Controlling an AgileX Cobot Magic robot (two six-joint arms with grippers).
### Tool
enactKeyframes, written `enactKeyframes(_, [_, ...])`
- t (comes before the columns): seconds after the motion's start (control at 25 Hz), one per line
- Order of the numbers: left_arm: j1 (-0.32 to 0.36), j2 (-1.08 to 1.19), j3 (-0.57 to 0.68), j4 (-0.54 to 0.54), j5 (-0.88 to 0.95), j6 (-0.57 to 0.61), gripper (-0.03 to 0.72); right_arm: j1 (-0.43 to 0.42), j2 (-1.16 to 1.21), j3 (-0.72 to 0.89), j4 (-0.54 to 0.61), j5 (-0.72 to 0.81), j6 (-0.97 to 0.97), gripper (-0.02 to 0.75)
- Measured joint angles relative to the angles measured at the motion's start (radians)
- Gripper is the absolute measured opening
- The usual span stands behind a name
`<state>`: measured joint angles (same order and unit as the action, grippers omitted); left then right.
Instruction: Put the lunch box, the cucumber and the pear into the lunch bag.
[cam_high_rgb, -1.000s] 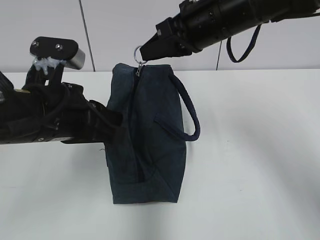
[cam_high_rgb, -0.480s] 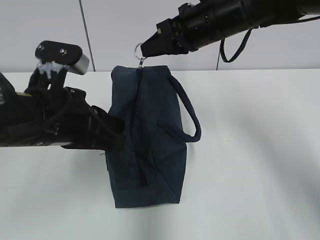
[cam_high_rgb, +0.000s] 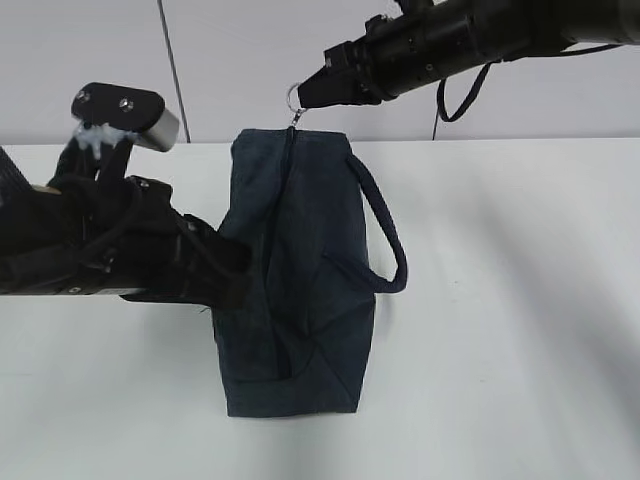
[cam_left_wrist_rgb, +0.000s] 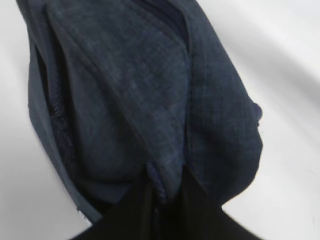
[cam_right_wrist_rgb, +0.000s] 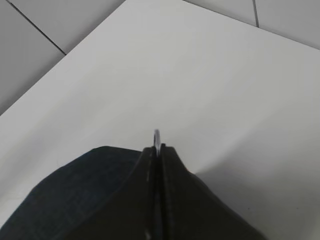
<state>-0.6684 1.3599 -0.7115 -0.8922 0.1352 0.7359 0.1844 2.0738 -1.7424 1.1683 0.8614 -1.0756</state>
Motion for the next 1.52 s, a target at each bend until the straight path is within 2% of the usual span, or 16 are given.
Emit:
enactKeyframes(1.2, [0.005,-0.066,0.001,0.008,0.058,0.0,0.025,-0.135,0.117,-0.036,0.012,0.053,0.046,0.0])
enactKeyframes(1.52, [0.005,-0.066,0.001,0.008,0.06,0.0,0.025,-0.177,0.117,-0.036,0.012,0.128,0.077,0.0])
